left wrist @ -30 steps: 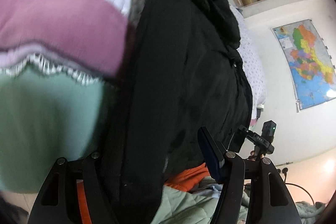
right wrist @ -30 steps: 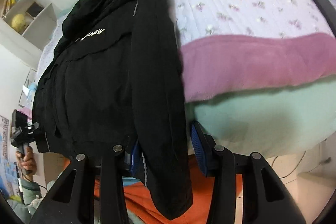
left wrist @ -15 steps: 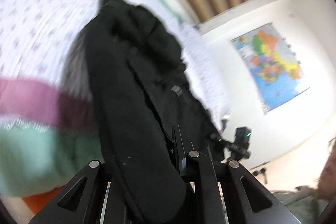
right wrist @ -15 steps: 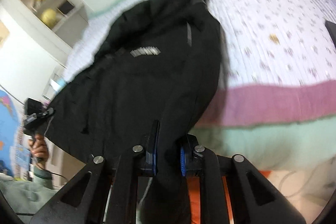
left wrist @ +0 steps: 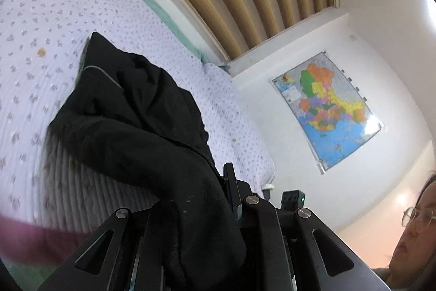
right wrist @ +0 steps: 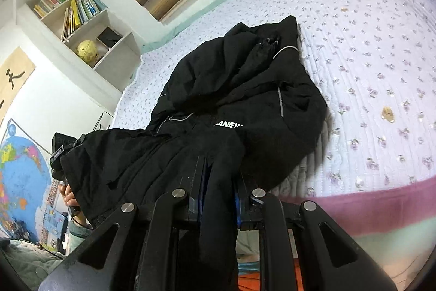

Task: Fold large clothes

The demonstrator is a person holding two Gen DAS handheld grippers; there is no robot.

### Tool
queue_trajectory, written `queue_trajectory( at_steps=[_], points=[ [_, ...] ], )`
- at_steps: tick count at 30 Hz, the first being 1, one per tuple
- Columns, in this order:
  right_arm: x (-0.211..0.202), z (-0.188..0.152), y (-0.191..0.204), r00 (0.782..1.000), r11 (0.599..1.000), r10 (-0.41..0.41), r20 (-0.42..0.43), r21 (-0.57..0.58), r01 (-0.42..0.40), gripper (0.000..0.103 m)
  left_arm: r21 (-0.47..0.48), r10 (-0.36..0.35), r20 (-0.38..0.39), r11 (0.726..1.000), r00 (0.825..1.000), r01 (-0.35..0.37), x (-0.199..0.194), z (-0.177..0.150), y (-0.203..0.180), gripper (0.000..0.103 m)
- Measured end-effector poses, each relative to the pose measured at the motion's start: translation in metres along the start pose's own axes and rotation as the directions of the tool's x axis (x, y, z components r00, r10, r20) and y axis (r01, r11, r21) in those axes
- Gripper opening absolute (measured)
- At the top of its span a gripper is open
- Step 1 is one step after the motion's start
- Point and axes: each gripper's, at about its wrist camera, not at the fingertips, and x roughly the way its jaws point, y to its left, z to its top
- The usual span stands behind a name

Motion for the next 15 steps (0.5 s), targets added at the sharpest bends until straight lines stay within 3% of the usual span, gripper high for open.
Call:
queue_trajectory(
  at_steps=[7, 15],
  points=[
    [0.01, -0.009, -0.002, 0.998, 0.997, -0.008, -0.057, 0.082, 0.012, 0.02, 0.02, -0.005, -0.001, 1.0, 1.0, 0.005, 0.006, 0.009, -0.002, 0.016],
    [-0.001, -0.049, -0.005, 0.992, 0.988, -0.056, -0.11, 0.135, 0.07, 0.024, 0.03, -0.016, -0.009, 0.999, 1.0, 0.016, 0.004, -0.006, -0.005, 0.015]
  ],
)
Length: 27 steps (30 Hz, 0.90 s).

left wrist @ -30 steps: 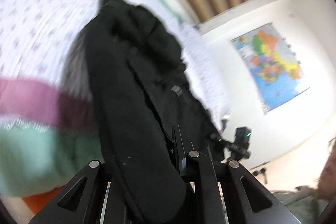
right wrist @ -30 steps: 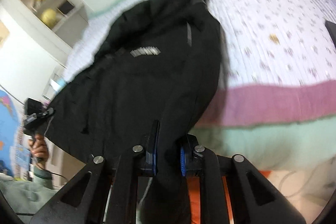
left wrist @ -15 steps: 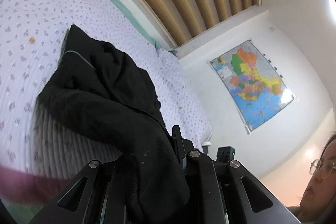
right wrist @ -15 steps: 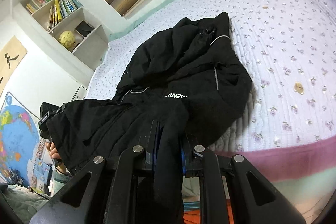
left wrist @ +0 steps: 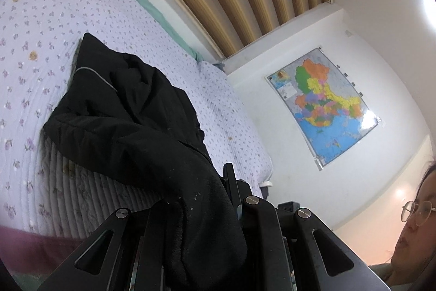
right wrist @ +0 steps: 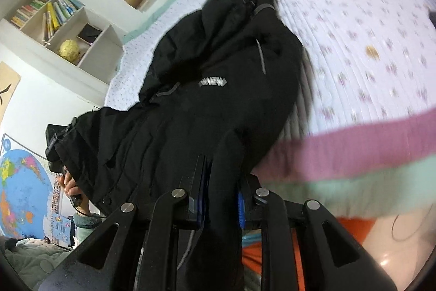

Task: Fold large clothes

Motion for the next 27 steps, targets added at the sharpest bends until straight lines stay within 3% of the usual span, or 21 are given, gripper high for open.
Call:
queue_trajectory(
  at_steps=[11, 15, 21, 27],
  points=[
    [0.03, -0.039, -0.03, 0.998, 0.994, 0.023, -0.054, 0.106, -0.017, 0.036, -0.044, 0.011, 0.029, 0.999, 1.0, -0.01, -0.01, 0.007, 0.01, 0.015],
    [0.011, -0.033, -0.007, 0.999, 0.998, 0.05, -0.001, 0.03, -0.05, 0.023, 0.005, 0.043, 0.009, 0.999, 0.999, -0.043, -0.013, 0.001, -0.003, 0.015],
    [-0.046, 0.016, 0.021, 0.976, 0.992, 0.125, 0.178, -0.038, -0.12, 0.022, 0.011, 0.072, 0.003, 0.997, 0.997, -0.072, -0.021, -0.004, -0.007, 0.016],
    [-0.062, 0.103, 0.009, 0.929, 0.972, 0.217, 0.298, 0.016, -0.233, 0.023, -0.165, 0.06, 0.035, 0.985, 0.998, -0.053, -0.02, 0.033, 0.023, 0.018]
  ],
)
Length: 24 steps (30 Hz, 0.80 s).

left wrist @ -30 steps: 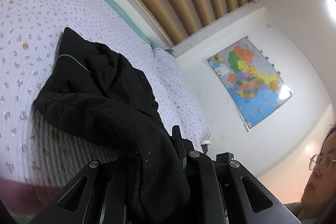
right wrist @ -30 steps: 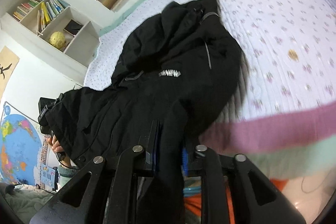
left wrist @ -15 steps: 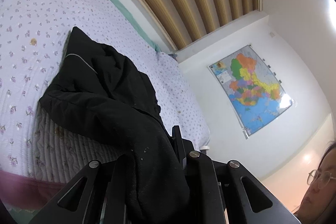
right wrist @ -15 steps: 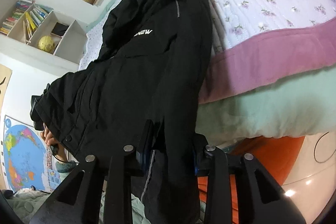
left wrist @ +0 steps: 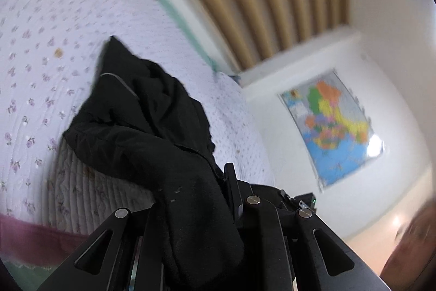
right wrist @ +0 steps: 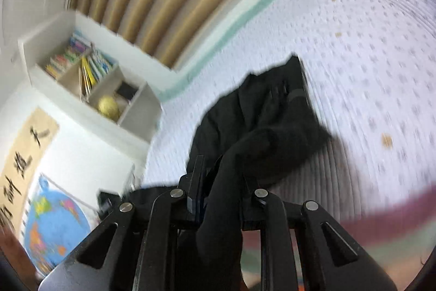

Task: Fold large clothes

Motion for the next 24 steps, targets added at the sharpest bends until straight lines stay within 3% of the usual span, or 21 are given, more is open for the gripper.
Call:
queue_trajectory(
  at_steps=[5, 8, 10, 13, 15, 17, 19, 22, 24],
  points=[
    [0.054, 0.073, -0.017, 0.999, 0.997, -0.006, 0.031, 0.08, 0.003, 0.023, -0.089, 0.082, 0.01, 0.993, 0.997, -0.081, 0.033, 0.077, 0.01, 0.018],
    [0.097, 0.112, -0.031, 0.995, 0.989, -0.094, 0.043, 0.122, 0.088, 0.023, -0.127, 0.165, 0.009, 0.979, 0.986, -0.162, 0.065, 0.115, 0.028, 0.018],
    [0.132, 0.131, -0.049, 0.983, 0.973, -0.181, 0.021, 0.151, 0.176, 0.023, -0.175, 0.244, -0.009, 0.955, 0.97, -0.241, 0.092, 0.134, 0.052, 0.018],
    [0.187, 0.143, -0.081, 0.946, 0.932, -0.318, -0.064, 0.163, 0.324, 0.023, -0.218, 0.383, -0.062, 0.896, 0.922, -0.387, 0.134, 0.149, 0.093, 0.021],
    [0.217, 0.142, -0.108, 0.922, 0.906, -0.369, -0.121, 0.174, 0.386, 0.023, -0.226, 0.401, -0.097, 0.882, 0.911, -0.413, 0.158, 0.153, 0.118, 0.021],
    [0.247, 0.136, -0.135, 0.909, 0.892, -0.377, -0.179, 0.192, 0.409, 0.022, -0.288, 0.34, -0.104, 0.889, 0.935, -0.356, 0.176, 0.152, 0.151, 0.021],
    [0.257, 0.129, -0.15, 0.908, 0.888, -0.379, -0.181, 0.207, 0.412, 0.022, -0.321, 0.272, -0.083, 0.903, 0.959, -0.284, 0.179, 0.15, 0.165, 0.021],
    [0.256, 0.125, -0.153, 0.919, 0.908, -0.358, -0.162, 0.171, 0.384, 0.023, -0.189, 0.255, -0.094, 0.944, 0.962, -0.269, 0.175, 0.151, 0.155, 0.023],
    [0.248, 0.126, -0.151, 0.931, 0.922, -0.322, -0.17, 0.165, 0.349, 0.029, -0.101, 0.267, -0.109, 0.955, 0.957, -0.278, 0.167, 0.15, 0.14, 0.026]
  ],
)
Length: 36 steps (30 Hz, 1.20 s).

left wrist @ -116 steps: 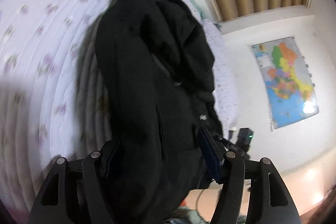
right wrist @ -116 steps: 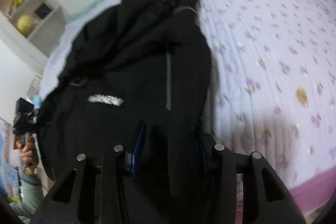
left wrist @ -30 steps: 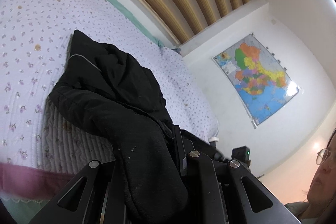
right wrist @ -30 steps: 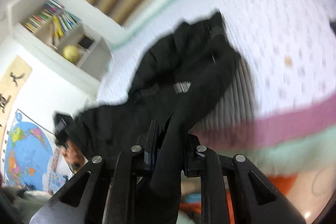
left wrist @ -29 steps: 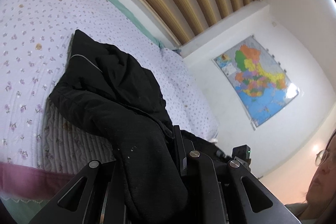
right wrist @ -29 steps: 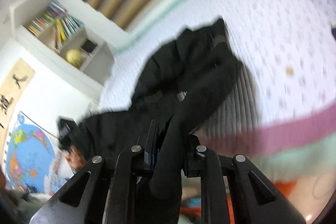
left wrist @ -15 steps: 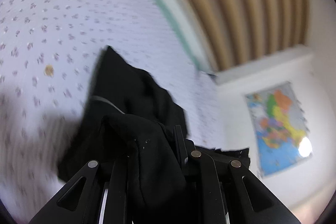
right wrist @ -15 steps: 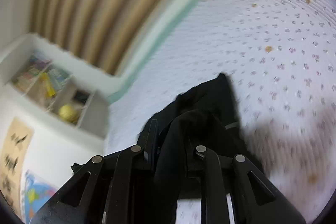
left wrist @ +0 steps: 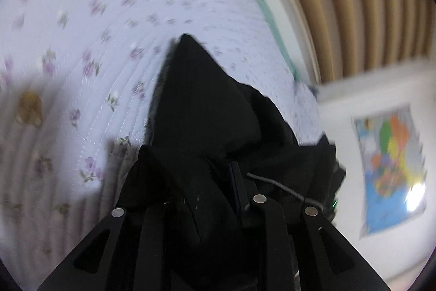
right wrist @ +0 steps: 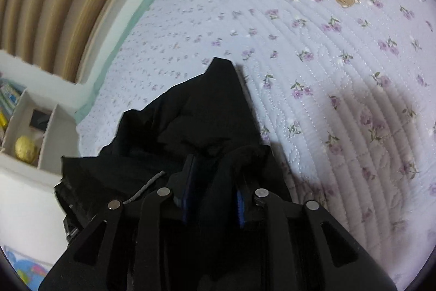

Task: Fold large clothes

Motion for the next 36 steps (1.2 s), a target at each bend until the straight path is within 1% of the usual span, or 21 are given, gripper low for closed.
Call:
queue_trajectory(
  at_steps=[1, 3, 4, 5, 7, 8, 9, 10, 11, 13, 15, 16, 17, 19, 21, 23, 28, 32, 34, 35, 36],
  points=[
    [-0.007, 0.0, -0.003, 0.999, 0.999, 0.029, -0.012, 0.016, -0.029, 0.032, 0.033, 0.002, -0.007, 0.999, 1.0, -0.002, -0.008, -0.001, -0.006, 0.032],
    [-0.026, -0.001, -0.009, 0.994, 0.993, 0.106, -0.025, 0.062, -0.104, 0.051, 0.08, -0.021, -0.016, 0.997, 1.0, 0.022, -0.028, -0.002, -0.017, 0.044],
    [-0.041, -0.002, -0.013, 0.987, 0.984, 0.158, -0.016, 0.087, -0.156, 0.053, 0.099, -0.048, -0.016, 0.994, 0.999, 0.049, -0.041, -0.003, -0.021, 0.055],
    [-0.052, -0.004, -0.015, 0.981, 0.976, 0.193, -0.009, 0.104, -0.191, 0.055, 0.117, -0.09, -0.005, 0.989, 0.996, 0.09, -0.057, -0.005, -0.025, 0.064],
    [-0.083, -0.008, -0.018, 0.963, 0.956, 0.27, 0.006, 0.121, -0.269, 0.055, 0.167, -0.203, 0.018, 0.966, 0.979, 0.197, -0.092, -0.009, -0.035, 0.074],
    [-0.096, -0.01, -0.02, 0.958, 0.951, 0.288, 0.018, 0.112, -0.288, 0.063, 0.189, -0.248, 0.039, 0.953, 0.968, 0.236, -0.106, -0.01, -0.039, 0.08],
    [-0.112, -0.012, -0.021, 0.959, 0.955, 0.28, 0.043, 0.09, -0.283, 0.077, 0.215, -0.275, 0.071, 0.943, 0.959, 0.254, -0.121, -0.013, -0.044, 0.081],
    [-0.124, -0.013, -0.019, 0.966, 0.966, 0.247, 0.072, 0.062, -0.252, 0.083, 0.262, -0.265, 0.116, 0.938, 0.957, 0.227, -0.134, -0.016, -0.053, 0.081],
    [-0.136, -0.015, -0.015, 0.975, 0.98, 0.196, 0.101, 0.021, -0.199, 0.091, 0.297, -0.22, 0.144, 0.94, 0.965, 0.17, -0.137, -0.016, -0.06, 0.081],
    [-0.142, -0.015, -0.003, 0.987, 0.992, 0.11, 0.119, -0.078, -0.101, 0.091, 0.327, -0.102, 0.182, 0.944, 0.978, 0.037, -0.131, -0.015, -0.072, 0.081],
    [-0.133, -0.017, 0.018, 0.992, 0.984, 0.032, 0.121, -0.178, -0.01, 0.091, 0.334, 0.032, 0.198, 0.937, 0.98, -0.099, -0.112, -0.011, -0.08, 0.081],
    [-0.124, -0.018, 0.033, 0.991, 0.969, -0.026, 0.128, -0.241, 0.057, 0.091, 0.343, 0.104, 0.203, 0.924, 0.974, -0.17, -0.095, -0.006, -0.084, 0.081],
    [-0.115, -0.019, 0.047, 0.986, 0.945, -0.083, 0.144, -0.304, 0.124, 0.091, 0.349, 0.136, 0.207, 0.915, 0.969, -0.203, -0.088, -0.003, -0.084, 0.081],
    [-0.101, -0.018, 0.067, 0.973, 0.892, -0.144, 0.182, -0.402, 0.208, 0.091, 0.349, 0.193, 0.215, 0.9, 0.957, -0.26, -0.068, 0.007, -0.081, 0.081],
    [-0.084, -0.009, 0.081, 0.966, 0.861, -0.161, 0.201, -0.45, 0.237, 0.091, 0.327, 0.191, 0.193, 0.912, 0.962, -0.247, -0.054, 0.018, -0.074, 0.081],
    [-0.064, 0.005, 0.082, 0.97, 0.853, -0.149, 0.193, -0.471, 0.225, 0.091, 0.29, 0.167, 0.149, 0.935, 0.975, -0.205, -0.039, 0.033, -0.061, 0.081],
    [-0.023, 0.037, 0.078, 0.977, 0.837, -0.14, 0.162, -0.508, 0.204, 0.091, 0.206, 0.135, 0.078, 0.967, 0.988, -0.149, -0.021, 0.049, -0.042, 0.081],
    [0.017, 0.054, 0.068, 0.991, 0.868, -0.105, 0.077, -0.479, 0.129, 0.091, 0.121, 0.081, 0.073, 0.989, 0.994, -0.089, -0.013, 0.058, -0.027, 0.081],
    [0.029, 0.052, 0.065, 0.996, 0.881, -0.084, 0.041, -0.465, 0.093, 0.082, 0.088, 0.039, 0.063, 0.995, 0.997, -0.044, -0.006, 0.06, -0.021, 0.081],
    [0.029, 0.047, 0.067, 0.997, 0.871, -0.071, 0.041, -0.484, 0.083, 0.062, 0.094, 0.028, 0.064, 0.995, 0.998, -0.034, -0.004, 0.059, -0.022, 0.081],
    [0.026, 0.043, 0.068, 0.995, 0.861, -0.083, 0.062, -0.498, 0.103, 0.042, 0.099, 0.042, 0.069, 0.994, 0.997, -0.048, -0.005, 0.058, -0.023, 0.08]
  ],
)
